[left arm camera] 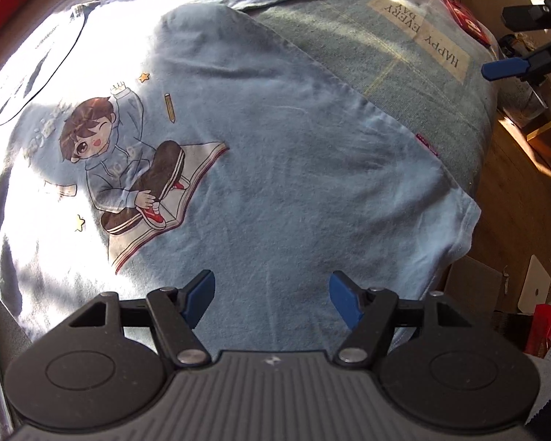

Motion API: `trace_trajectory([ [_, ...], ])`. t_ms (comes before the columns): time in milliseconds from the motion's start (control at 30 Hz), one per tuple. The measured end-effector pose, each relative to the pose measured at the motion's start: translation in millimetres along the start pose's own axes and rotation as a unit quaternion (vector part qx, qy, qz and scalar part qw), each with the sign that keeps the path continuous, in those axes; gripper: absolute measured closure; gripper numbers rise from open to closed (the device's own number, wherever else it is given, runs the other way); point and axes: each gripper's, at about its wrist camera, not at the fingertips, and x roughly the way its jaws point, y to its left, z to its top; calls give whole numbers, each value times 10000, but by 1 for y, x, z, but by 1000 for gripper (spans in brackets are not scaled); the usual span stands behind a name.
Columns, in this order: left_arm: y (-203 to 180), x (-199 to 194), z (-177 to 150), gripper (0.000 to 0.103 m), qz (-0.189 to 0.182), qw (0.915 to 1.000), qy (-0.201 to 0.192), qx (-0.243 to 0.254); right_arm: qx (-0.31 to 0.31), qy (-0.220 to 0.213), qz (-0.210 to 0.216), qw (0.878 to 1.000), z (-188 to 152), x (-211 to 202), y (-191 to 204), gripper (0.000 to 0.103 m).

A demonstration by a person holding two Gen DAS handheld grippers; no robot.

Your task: Fold clothes

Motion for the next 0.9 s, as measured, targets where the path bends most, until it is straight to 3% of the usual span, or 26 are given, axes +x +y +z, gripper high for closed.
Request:
trace_trajectory([
  [100,2,7,-4,34,45,9999,-49,77,237,-246,226,9992,-18,-6,-3,0],
  [200,8,9,-21,34,117,9998,-149,-6,152,-210,767,9967,-39,8,12,0],
  [300,14,10,-45,34,116,9996,-221,-102,-58,194,1462,9891,-63,47,37,0],
  [367,18,10,-63,34,104,9994,-268,-202,-185,513,1607,9855,-78,79,50,0],
  [433,20,9,-79,34,55,9989,-329,-328,-268,744,1405,9869,-92,105,55,0],
  [533,22,3,-103,32,-41,9986,-323,-426,-426,1115,544,9914,-113,124,47,0],
  [567,23,2,-112,32,-64,9985,-281,-465,-575,1238,110,9906,-123,123,42,0],
  [700,30,-9,-133,33,-71,9970,-313,-702,-546,1585,-531,9844,-144,100,32,0],
  [800,30,-23,-132,33,81,9954,-751,-597,-979,1439,-439,9838,-140,88,54,0],
  [900,28,-19,-117,33,290,9927,-1128,-325,-1459,1174,-148,9822,-121,104,80,0],
])
